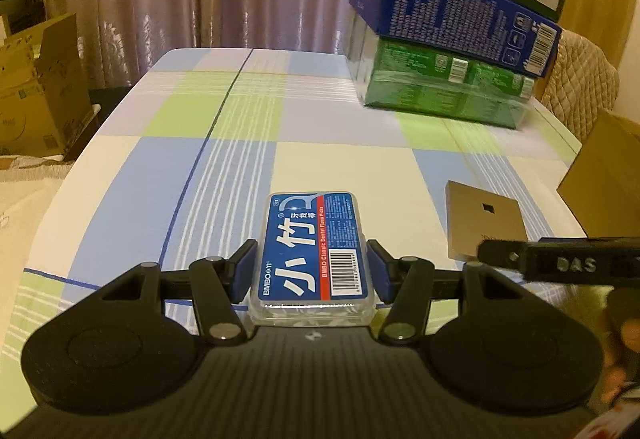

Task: Organize rigid objects
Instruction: 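Lift the floss box with left tool while right tool grasps the gold TP-LINK plate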

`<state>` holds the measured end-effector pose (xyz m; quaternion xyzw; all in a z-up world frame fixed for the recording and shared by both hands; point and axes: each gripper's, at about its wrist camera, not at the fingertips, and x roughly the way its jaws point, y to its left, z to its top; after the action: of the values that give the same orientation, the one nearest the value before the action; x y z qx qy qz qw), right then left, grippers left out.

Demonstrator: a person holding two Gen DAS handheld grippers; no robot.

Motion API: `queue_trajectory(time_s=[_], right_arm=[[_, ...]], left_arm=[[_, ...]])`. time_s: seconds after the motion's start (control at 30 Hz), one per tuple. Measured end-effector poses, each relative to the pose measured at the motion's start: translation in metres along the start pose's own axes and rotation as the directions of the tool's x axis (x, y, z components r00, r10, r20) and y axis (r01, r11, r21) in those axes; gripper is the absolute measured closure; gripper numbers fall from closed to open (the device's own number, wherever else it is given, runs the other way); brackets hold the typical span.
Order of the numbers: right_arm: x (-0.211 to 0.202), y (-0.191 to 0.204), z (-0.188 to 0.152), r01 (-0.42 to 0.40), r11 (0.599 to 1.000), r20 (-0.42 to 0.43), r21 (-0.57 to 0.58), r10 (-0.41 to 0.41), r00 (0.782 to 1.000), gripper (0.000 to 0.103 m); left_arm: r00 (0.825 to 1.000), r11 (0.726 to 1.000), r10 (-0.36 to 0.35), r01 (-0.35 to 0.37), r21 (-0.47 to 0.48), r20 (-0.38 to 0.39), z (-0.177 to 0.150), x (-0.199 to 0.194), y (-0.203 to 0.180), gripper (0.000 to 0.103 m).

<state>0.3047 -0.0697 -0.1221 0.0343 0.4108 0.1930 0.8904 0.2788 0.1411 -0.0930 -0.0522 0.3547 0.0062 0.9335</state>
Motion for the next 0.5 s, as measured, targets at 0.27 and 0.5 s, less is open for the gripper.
queue_trajectory(time_s=[0.27,0.5], right_arm=[[0.030,0.018,0.015,0.031,0.999,0.035,-0.012,-0.030,0.999,0.006],[0.042,0.038,0.011,0.088,0.982,0.053,-0.165,-0.081,0.995,0.007]], left_arm=[[1.000,1.000,-0.006,0.006,-0.010,0.000,0.000,0.002,0.000,0.051],[1.000,1.000,0.008,-0.008,-0.016,-0.010,-0.001,0.004,0.002,0.051]])
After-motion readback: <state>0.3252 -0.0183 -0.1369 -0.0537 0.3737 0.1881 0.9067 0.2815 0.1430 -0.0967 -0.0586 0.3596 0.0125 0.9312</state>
